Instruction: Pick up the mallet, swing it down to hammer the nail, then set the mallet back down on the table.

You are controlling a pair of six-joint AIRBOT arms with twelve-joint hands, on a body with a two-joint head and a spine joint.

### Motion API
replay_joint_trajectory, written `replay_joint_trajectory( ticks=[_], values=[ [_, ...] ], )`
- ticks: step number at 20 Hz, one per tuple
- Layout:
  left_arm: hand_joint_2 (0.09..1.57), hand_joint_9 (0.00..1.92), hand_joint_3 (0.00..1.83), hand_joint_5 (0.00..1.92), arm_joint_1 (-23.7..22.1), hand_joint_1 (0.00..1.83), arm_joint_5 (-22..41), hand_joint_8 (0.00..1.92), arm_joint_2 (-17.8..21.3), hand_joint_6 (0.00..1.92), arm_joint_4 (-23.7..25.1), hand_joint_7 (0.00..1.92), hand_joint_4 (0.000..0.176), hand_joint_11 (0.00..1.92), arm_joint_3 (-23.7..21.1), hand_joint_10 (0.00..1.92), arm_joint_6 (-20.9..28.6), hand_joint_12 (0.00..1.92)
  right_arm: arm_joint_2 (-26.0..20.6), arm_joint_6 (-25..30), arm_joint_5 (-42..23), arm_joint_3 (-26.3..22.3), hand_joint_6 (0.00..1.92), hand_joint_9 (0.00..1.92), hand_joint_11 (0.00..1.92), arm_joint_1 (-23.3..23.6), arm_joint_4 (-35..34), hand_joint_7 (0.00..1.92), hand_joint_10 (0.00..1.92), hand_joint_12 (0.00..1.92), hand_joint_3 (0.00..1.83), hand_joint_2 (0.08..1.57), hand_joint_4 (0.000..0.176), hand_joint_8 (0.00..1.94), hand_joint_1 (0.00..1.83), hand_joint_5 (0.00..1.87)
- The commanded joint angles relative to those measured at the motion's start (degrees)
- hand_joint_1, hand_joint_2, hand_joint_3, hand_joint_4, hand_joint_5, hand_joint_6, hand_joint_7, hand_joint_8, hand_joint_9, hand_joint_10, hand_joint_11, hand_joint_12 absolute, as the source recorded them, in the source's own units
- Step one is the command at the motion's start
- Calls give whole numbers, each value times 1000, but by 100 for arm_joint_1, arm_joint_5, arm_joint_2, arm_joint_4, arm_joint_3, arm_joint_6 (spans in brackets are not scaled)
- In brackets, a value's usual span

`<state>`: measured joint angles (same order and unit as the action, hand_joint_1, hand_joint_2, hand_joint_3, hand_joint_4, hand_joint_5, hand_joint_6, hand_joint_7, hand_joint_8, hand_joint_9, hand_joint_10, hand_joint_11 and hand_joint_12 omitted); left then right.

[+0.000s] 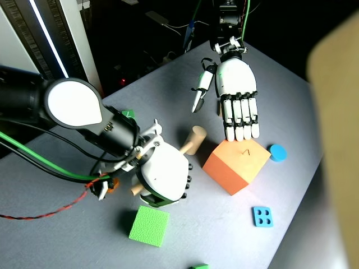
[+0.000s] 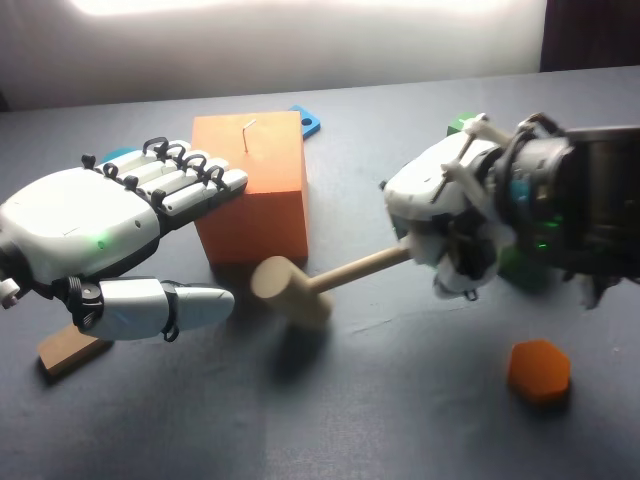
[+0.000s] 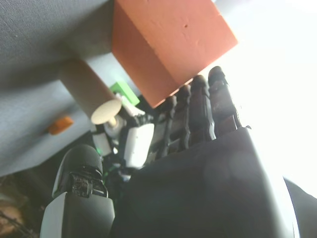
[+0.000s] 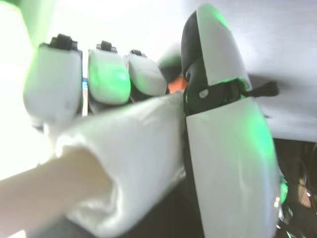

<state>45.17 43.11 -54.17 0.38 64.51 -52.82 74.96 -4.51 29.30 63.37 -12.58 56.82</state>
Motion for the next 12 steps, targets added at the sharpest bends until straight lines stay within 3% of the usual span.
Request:
replay_joint_trajectory(
  ticks=[1, 5, 7, 8, 9, 10, 12],
  values=[
    [1209, 29, 0, 51, -25, 0, 455, 5, -28, 5, -65, 65, 0, 0, 27, 6, 15, 1, -141, -36, -58, -107, 1921, 1599, 1625, 126, 232, 1552, 1921, 1921, 8, 1242, 0, 1941, 1472, 1261],
    [1212, 29, 0, 54, -27, 0, 444, 4, -29, 5, -65, 64, 0, 2, 27, 5, 15, 1, -856, -497, 27, -721, 1921, 1565, 1610, 531, -589, 1511, 1921, 1921, 31, 1279, 0, 1941, 1387, 1230],
    [1215, 28, 2, 53, -27, 0, 429, 4, -28, 4, -64, 66, 0, 0, 24, 5, 16, 0, -1215, -570, 21, -1013, 1921, 1587, 1628, 788, -645, 1532, 1921, 1921, 33, 1253, 0, 1941, 1420, 1258],
    [1211, 22, 0, 45, -27, 0, 418, 0, -28, 3, -64, 58, 0, 0, 21, 2, 17, 0, -1409, -572, -44, -1127, 1921, 1580, 1613, 975, -651, 1526, 1921, 1921, 78, 1234, 123, 1941, 1392, 1257],
    [1211, 22, 0, 45, -27, 0, 416, 0, -28, 3, -64, 58, 0, 0, 19, 2, 17, 0, -1526, -546, -155, -1167, 1921, 1580, 1613, 1115, -652, 1526, 1921, 1921, 78, 1234, 123, 1941, 1392, 1257],
    [1214, 26, 1, 51, -27, 0, 406, 1, -28, 5, -64, 61, 0, 0, 17, 3, 17, 0, -1646, -363, -311, -1160, 1921, 1567, 1614, 1287, -652, 1507, 1921, 1921, 90, 1220, 174, 1941, 1407, 1259],
    [1212, 32, 0, 47, -26, 0, 401, 2, -29, 2, -51, 64, 0, 0, 16, 5, 17, 0, -1667, -16, -507, -991, 1921, 1560, 1604, 1482, -603, 1498, 1921, 1921, 96, 1215, 176, 1941, 1437, 1269]
  ],
)
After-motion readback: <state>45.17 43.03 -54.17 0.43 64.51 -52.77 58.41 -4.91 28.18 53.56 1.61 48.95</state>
